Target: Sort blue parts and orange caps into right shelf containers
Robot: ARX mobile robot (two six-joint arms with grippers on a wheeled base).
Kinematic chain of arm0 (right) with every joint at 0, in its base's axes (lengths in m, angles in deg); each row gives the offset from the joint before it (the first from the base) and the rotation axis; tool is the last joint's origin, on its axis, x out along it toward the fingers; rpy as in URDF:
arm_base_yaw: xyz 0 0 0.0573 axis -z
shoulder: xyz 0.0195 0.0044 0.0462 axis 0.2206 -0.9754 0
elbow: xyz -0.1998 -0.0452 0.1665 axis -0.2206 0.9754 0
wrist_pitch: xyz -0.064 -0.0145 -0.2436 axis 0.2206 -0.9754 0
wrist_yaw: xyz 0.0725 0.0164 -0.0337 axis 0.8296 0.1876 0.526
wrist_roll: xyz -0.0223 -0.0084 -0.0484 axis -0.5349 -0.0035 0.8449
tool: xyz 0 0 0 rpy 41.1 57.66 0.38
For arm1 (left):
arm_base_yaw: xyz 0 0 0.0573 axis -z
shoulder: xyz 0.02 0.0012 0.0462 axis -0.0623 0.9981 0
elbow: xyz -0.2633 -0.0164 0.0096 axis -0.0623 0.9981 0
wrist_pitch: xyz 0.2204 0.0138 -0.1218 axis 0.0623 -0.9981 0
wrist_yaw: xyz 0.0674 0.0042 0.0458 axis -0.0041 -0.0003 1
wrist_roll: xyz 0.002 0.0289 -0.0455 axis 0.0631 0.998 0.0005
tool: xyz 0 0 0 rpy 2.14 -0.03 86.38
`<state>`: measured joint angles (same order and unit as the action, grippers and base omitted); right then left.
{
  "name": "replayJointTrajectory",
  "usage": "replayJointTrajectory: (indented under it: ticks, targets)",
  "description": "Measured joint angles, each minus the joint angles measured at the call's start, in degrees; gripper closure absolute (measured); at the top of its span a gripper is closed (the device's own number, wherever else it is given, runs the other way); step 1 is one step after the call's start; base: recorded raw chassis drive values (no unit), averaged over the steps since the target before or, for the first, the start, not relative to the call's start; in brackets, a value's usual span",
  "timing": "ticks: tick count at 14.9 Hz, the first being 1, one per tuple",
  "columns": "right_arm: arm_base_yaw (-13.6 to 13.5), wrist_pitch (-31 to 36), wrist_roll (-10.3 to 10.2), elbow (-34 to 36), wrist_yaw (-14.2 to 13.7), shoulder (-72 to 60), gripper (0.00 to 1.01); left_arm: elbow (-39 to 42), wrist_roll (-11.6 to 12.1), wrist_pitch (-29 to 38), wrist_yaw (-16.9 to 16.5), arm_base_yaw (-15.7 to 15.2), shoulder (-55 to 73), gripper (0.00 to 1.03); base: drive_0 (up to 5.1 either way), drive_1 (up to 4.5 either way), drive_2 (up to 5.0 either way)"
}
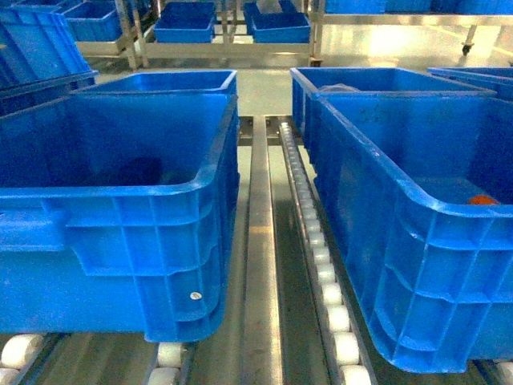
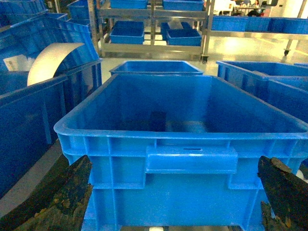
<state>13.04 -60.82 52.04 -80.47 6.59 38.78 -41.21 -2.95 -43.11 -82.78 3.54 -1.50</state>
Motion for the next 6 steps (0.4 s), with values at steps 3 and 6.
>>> replayJointTrajectory:
  ticks: [3, 6]
  targets:
    - [0.0, 0.0, 0.0, 0.0, 0.0, 0.0, 0.03, 0.0, 0.0, 0.0, 0.0, 0.0, 0.0, 0.05, 0.0, 0.00, 0.0]
    - [0.0, 0.0, 0.0, 0.0, 0.0, 0.0, 0.03, 0.0, 0.0, 0.0, 0.0, 0.0, 0.0, 0.05, 0.0, 0.00, 0.0]
